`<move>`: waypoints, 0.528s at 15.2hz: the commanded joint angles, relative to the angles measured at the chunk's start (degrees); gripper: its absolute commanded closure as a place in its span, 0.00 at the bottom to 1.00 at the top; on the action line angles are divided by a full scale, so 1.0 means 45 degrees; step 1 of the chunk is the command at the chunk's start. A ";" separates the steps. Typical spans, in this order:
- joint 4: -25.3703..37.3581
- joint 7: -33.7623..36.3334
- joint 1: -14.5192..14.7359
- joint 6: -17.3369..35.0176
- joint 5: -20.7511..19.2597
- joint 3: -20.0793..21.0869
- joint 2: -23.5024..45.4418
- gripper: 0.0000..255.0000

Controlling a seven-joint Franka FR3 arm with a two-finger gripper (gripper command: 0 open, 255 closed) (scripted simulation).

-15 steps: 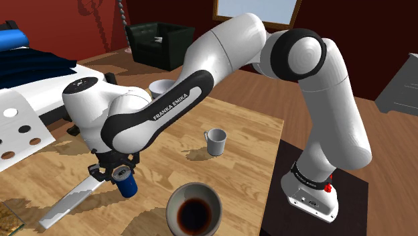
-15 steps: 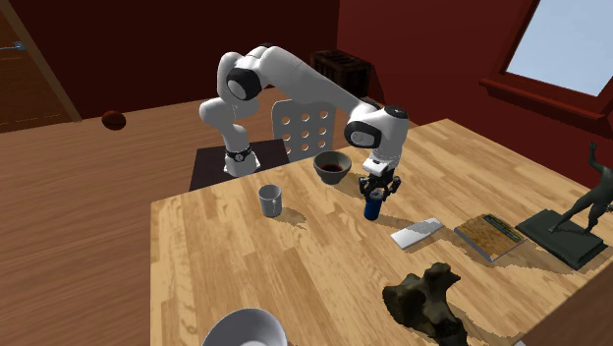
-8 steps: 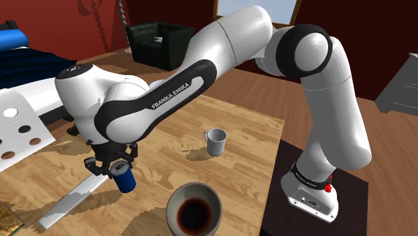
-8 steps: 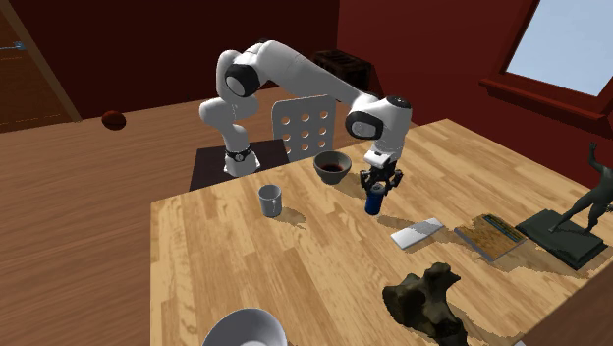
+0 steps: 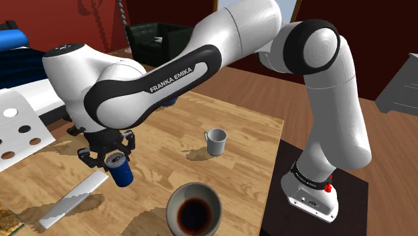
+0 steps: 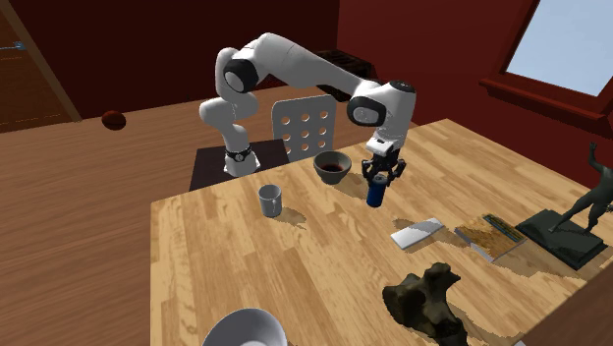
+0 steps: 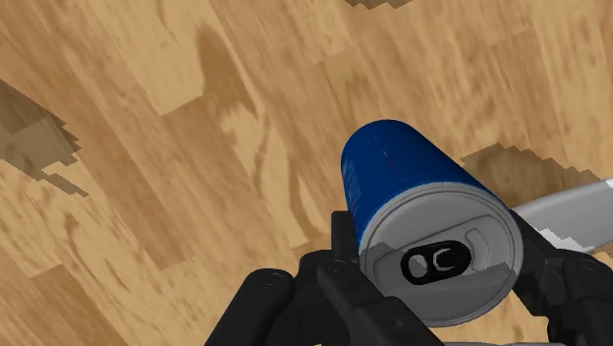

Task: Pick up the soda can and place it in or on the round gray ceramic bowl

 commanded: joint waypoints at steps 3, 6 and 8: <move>0.0482 -0.0104 0.0016 -0.0607 0.0119 0.0068 -0.0156 1.00; 0.0836 -0.0165 0.0038 -0.1053 0.0198 0.0114 -0.0269 1.00; 0.1094 -0.0203 0.0060 -0.1358 0.0243 0.0142 -0.0330 1.00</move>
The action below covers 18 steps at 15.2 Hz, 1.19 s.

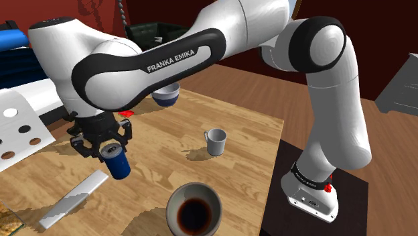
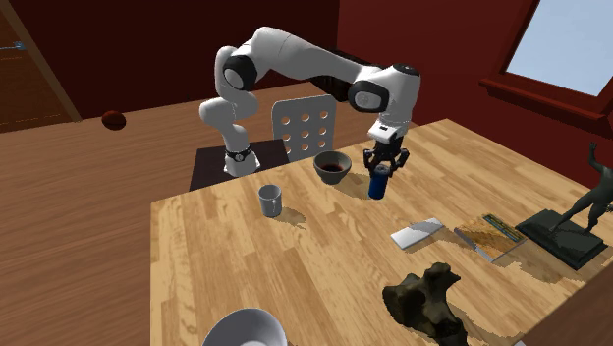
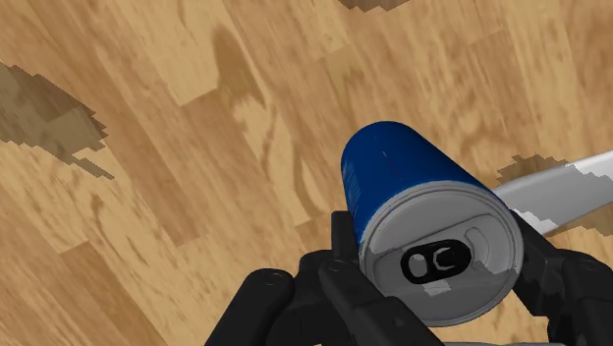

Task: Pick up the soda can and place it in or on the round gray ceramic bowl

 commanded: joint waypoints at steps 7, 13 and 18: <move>0.1253 -0.0118 0.0185 -0.1305 0.0110 0.0074 -0.0097 1.00; -0.0777 0.0004 -0.0416 -0.0912 0.0854 0.0496 -0.1866 1.00; -0.3937 -0.0102 -0.1163 -0.0102 0.2335 0.1021 -0.4647 1.00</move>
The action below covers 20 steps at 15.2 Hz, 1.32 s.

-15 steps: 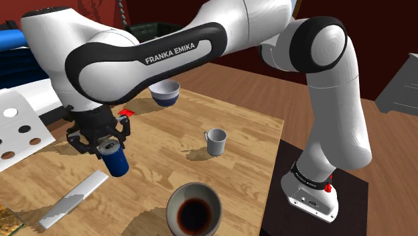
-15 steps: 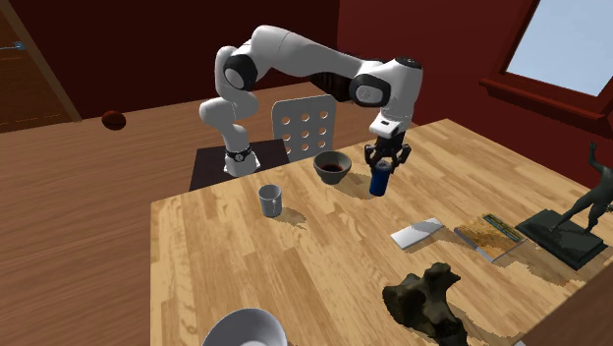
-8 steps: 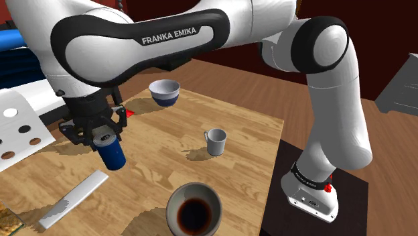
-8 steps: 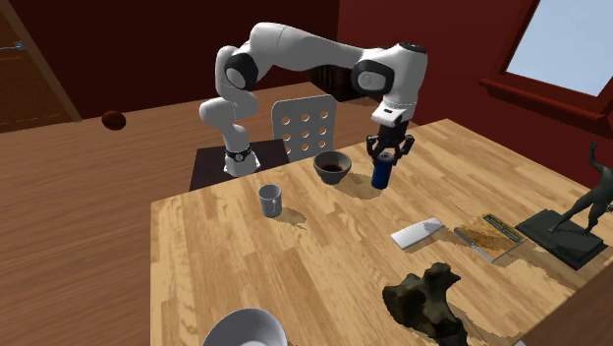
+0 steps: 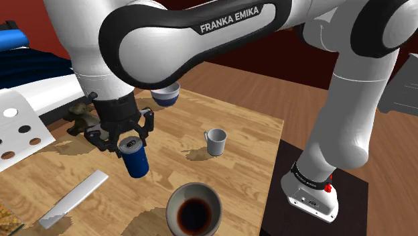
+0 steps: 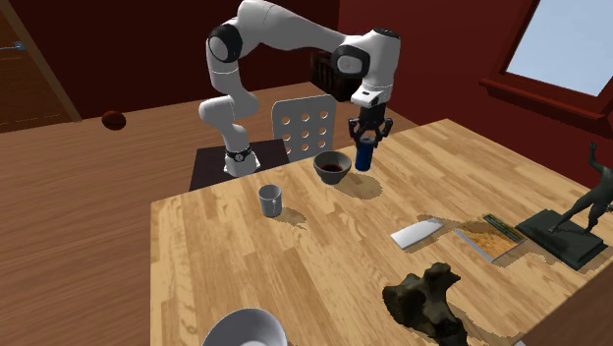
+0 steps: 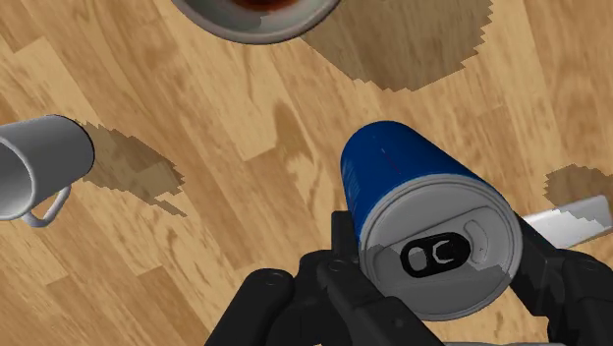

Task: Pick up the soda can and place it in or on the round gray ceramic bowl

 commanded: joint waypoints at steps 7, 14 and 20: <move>-0.4003 -0.0655 -0.0268 0.0411 0.2803 0.0286 -0.4496 1.00; -0.6238 -0.0975 0.0490 0.0264 0.4474 0.0016 -0.7286 1.00; -0.7099 -0.0942 0.0510 0.1315 0.4490 0.0223 -0.7083 1.00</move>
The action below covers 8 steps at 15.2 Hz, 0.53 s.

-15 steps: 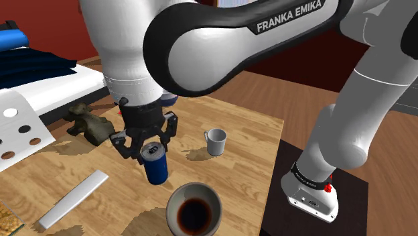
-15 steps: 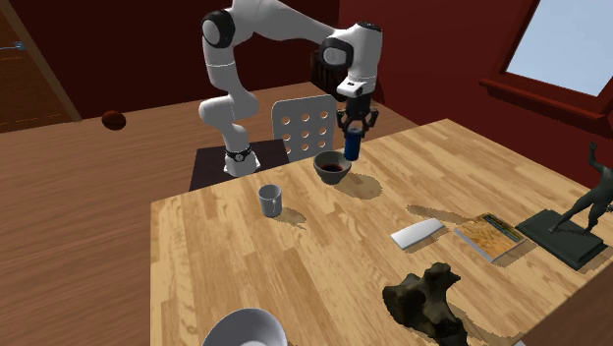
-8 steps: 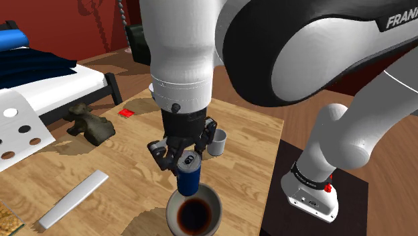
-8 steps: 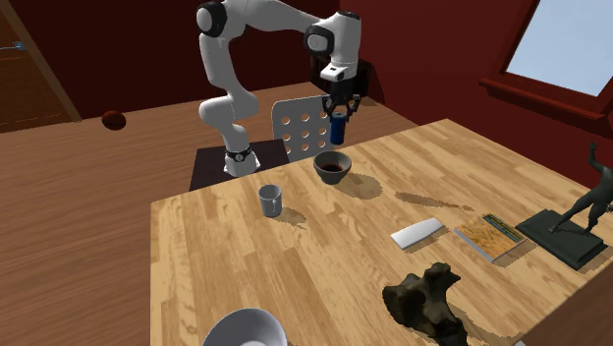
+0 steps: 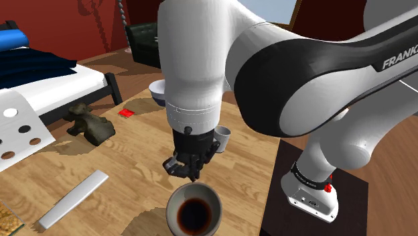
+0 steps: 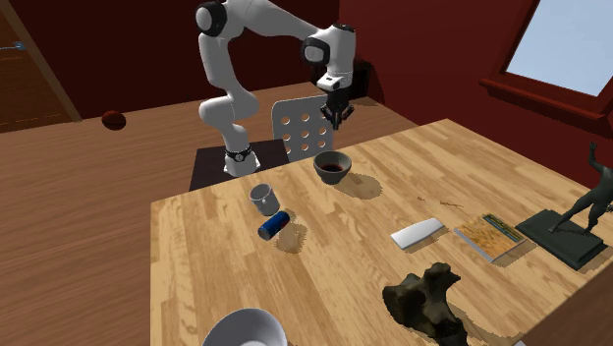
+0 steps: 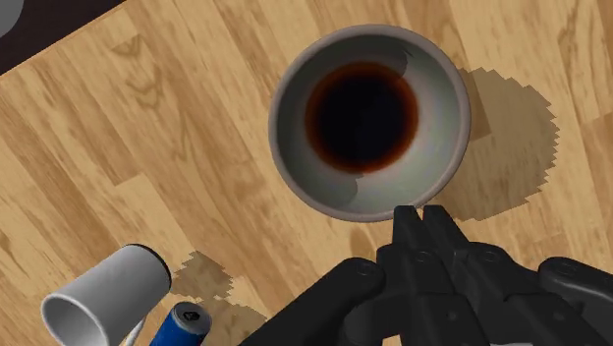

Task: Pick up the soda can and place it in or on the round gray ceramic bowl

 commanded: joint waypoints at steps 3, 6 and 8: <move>-0.0276 0.0025 0.0003 0.0364 -0.0006 0.0083 0.0092 1.00; -0.0675 -0.0217 -0.0251 0.0780 -0.0093 -0.0187 0.0169 0.00; -0.1039 -0.0446 -0.0520 0.1202 -0.0199 -0.0450 0.0286 0.00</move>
